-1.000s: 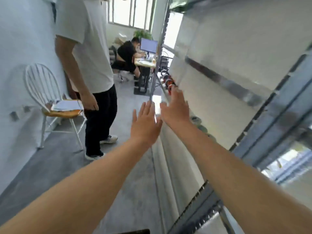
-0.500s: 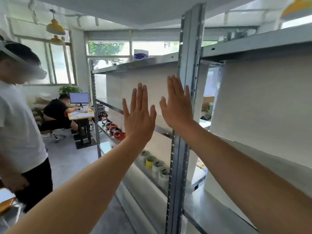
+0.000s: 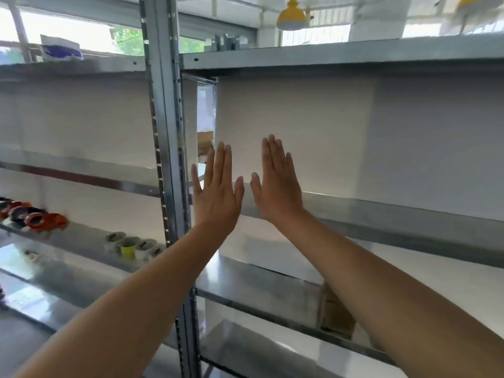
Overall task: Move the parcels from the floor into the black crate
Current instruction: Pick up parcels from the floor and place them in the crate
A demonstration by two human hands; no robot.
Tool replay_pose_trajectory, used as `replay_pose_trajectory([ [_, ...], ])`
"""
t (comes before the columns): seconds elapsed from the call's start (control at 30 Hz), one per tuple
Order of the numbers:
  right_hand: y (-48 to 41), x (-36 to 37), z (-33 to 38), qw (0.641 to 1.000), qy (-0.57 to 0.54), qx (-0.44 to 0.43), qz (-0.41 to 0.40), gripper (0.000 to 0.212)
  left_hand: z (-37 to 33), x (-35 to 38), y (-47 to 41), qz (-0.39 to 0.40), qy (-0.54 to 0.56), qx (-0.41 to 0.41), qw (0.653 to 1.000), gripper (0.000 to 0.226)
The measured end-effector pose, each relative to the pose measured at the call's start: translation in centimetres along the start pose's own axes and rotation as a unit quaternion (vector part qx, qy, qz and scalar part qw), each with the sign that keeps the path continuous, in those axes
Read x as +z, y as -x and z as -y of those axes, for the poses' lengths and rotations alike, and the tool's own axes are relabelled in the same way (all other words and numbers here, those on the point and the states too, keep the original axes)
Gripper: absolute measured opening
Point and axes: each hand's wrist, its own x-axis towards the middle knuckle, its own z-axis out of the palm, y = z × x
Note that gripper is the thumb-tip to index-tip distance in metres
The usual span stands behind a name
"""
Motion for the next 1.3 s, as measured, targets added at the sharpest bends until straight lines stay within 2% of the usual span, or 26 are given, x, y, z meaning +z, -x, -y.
replay_pose_trajectory([
  [0.1,2.6,-4.3,-4.6,0.999,0.041,0.027,-0.005,0.068,-7.0,-0.7,0.7,0.002,0.048,0.044,0.998,0.064],
  [0.2,5.8,-9.0,-9.9,0.995,0.070,0.062,-0.013,0.067,-14.2,-0.9,2.0,-0.002,0.051,0.074,0.996,0.064],
  [0.43,15.6,-21.5,-24.5,0.976,0.150,0.155,-0.027,0.066,-32.6,-2.2,7.9,0.010,0.113,0.138,0.984,0.062],
  [0.77,32.9,-37.7,-39.4,0.929,0.257,0.264,-0.027,0.066,-58.0,-6.7,19.9,0.066,0.252,0.240,0.935,0.062],
  [1.07,45.3,-46.5,-46.6,0.876,0.317,0.361,-0.035,0.068,-71.9,-8.7,28.6,0.110,0.337,0.336,0.872,0.063],
  [1.3,52.0,-48.7,-51.4,0.809,0.387,0.439,0.041,0.066,-80.3,-6.5,34.5,0.153,0.400,0.392,0.814,0.061],
])
